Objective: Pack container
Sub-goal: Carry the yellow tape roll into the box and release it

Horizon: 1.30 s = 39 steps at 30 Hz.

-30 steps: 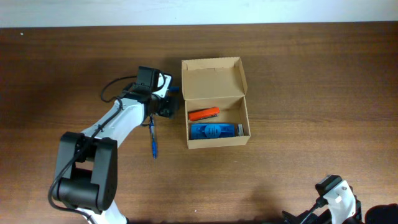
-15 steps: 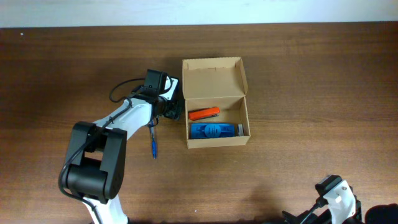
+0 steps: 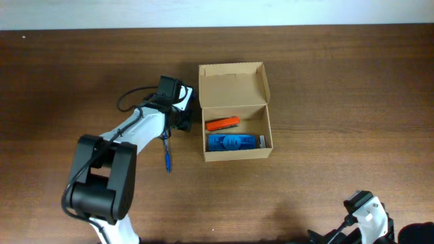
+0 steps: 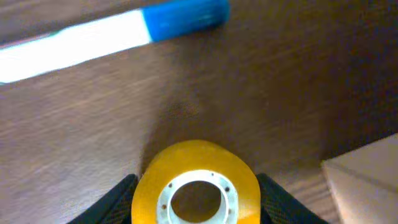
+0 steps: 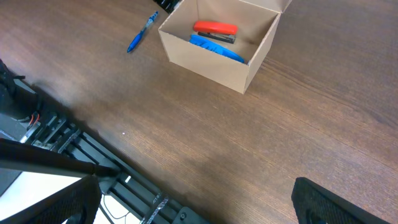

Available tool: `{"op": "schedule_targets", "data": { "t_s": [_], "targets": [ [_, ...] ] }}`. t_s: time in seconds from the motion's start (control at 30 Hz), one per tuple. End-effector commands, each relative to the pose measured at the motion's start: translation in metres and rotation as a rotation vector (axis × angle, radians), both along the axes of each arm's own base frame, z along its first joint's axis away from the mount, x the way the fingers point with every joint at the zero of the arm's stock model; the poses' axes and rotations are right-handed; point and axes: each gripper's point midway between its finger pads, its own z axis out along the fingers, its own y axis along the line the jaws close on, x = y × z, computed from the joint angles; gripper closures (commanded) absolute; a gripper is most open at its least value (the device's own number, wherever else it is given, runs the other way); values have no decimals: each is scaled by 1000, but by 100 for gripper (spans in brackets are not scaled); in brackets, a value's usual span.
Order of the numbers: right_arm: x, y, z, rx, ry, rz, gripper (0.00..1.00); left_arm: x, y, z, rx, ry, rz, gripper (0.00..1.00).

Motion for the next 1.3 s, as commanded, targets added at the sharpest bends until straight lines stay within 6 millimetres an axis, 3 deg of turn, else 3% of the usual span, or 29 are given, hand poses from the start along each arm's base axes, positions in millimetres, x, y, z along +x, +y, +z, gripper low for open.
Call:
{"op": "schedule_targets", "data": {
  "t_s": [0.0,0.1,0.2,0.3,0.47,0.6,0.67,0.83,1.03,1.27],
  "targets": [
    [2,0,0,-1,7,-9,1,5,17,47,73,-108,51,58],
    [2,0,0,-1,7,-9,1,-3,17,93,74,-185,50,58],
    [2,0,0,-1,7,-9,1,-10,-2,133,41,-280,8,58],
    [2,0,0,-1,7,-9,1,-19,-26,154,17,-329,-54,58],
    [2,0,0,-1,7,-9,0,-30,-88,178,37,-412,-296,58],
    [2,0,0,-1,7,-9,1,-26,-131,170,44,-404,-424,58],
    [2,0,0,-1,7,-9,1,-20,-162,164,6,-389,-515,58],
    [2,0,0,-1,7,-9,1,-13,-203,140,37,-340,-690,58],
    [2,0,0,-1,7,-9,1,-51,-221,118,35,-252,-916,58],
    [2,0,0,-1,7,-9,1,-50,-228,80,48,-205,-982,58]
  ]
}}
